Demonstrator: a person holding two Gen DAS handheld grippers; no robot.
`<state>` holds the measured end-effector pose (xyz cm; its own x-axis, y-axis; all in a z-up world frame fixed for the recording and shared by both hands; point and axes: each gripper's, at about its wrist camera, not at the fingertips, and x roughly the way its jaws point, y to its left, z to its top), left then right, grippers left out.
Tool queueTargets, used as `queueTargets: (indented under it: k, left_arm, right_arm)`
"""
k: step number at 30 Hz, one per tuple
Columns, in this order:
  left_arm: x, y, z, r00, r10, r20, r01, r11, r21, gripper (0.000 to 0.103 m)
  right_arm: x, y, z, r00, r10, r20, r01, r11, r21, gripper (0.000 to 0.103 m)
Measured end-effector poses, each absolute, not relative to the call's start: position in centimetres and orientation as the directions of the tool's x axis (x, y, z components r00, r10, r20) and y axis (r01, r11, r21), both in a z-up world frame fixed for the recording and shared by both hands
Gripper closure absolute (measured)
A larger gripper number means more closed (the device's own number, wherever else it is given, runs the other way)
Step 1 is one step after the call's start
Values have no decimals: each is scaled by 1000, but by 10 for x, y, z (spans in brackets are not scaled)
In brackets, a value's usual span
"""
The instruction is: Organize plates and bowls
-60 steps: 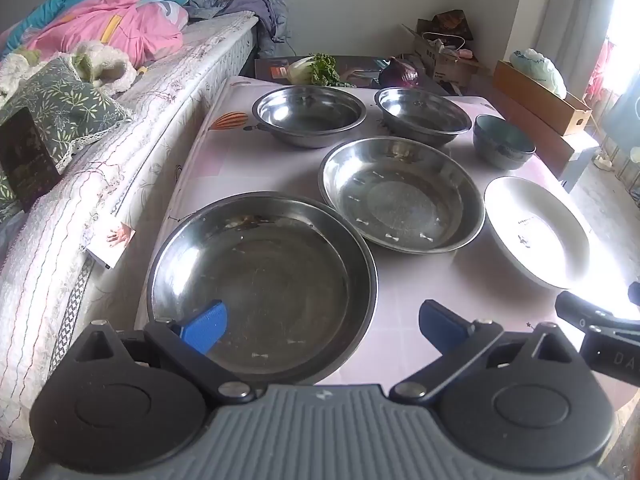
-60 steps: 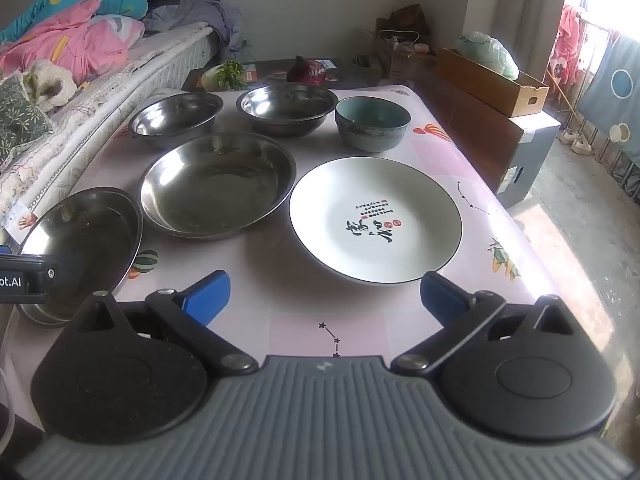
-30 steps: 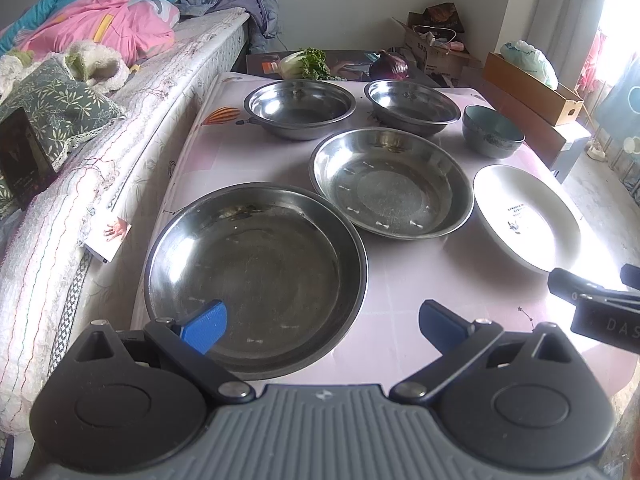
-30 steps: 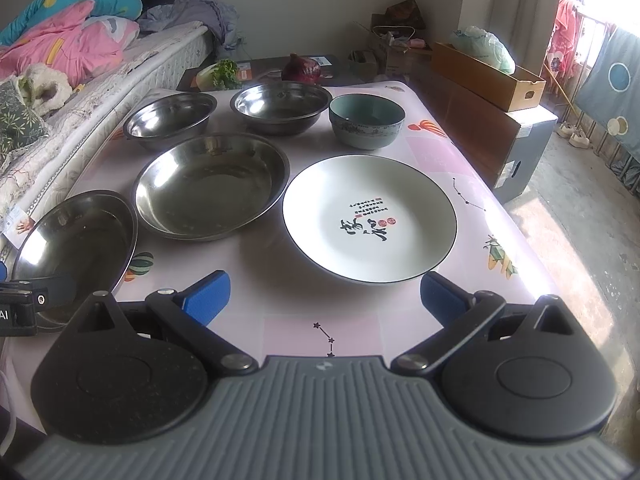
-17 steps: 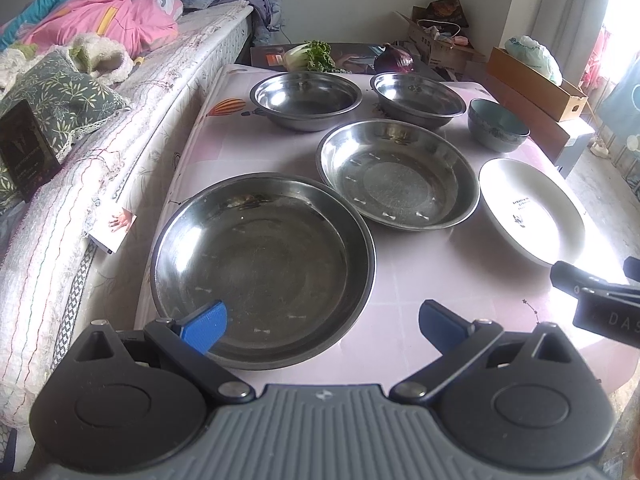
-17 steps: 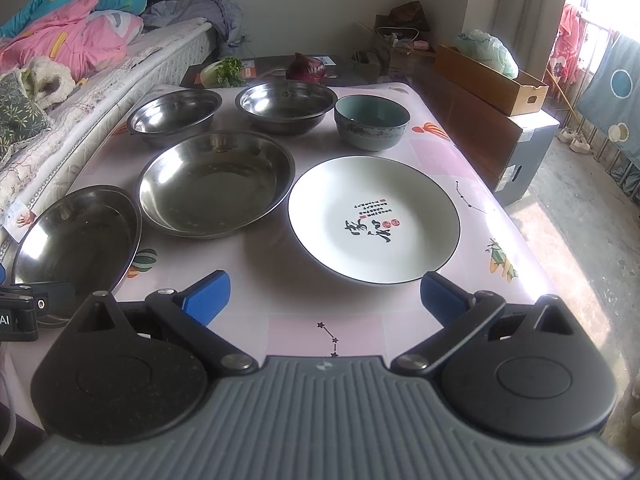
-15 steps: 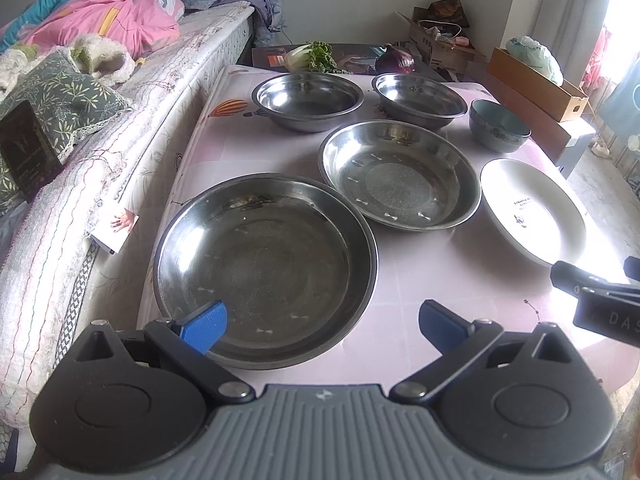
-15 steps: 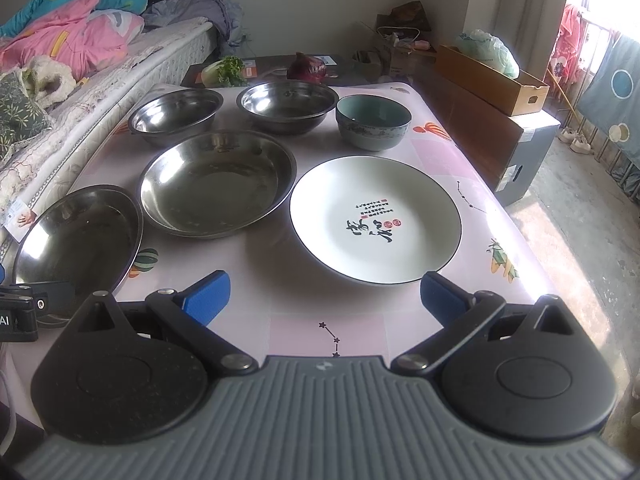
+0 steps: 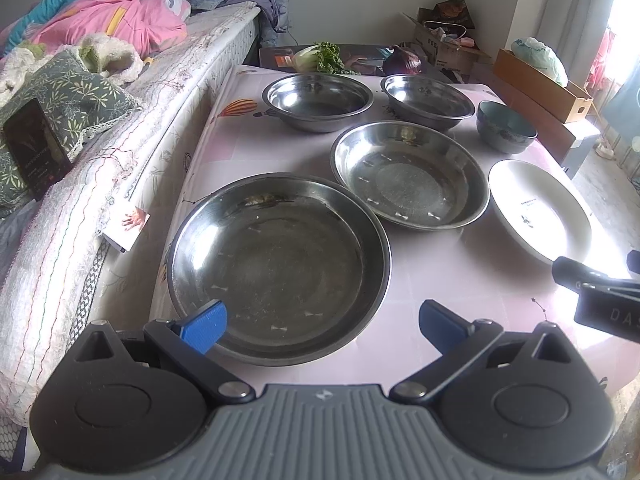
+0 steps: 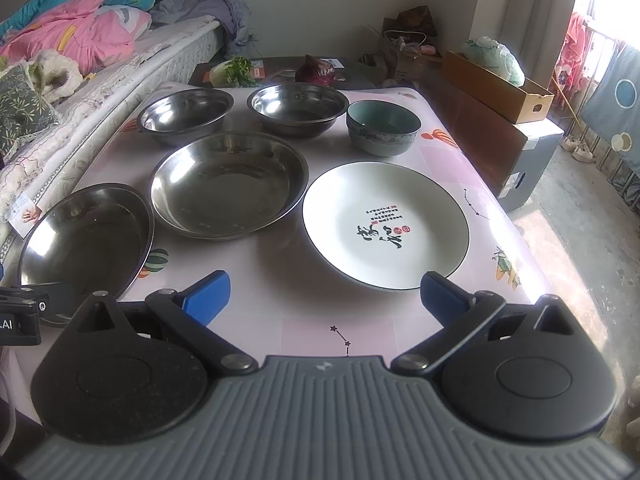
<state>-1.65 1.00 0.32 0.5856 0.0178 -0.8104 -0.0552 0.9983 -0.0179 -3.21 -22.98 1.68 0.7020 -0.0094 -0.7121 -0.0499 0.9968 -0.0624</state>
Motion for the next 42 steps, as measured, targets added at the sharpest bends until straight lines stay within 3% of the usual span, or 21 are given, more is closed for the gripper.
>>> queueTargets:
  k: [42]
  left_arm:
    - [-22, 38, -3, 552, 33, -833, -112, 993, -35, 0]
  right_arm:
    - [-44, -188, 7, 655, -26, -755, -114, 984, -133, 1]
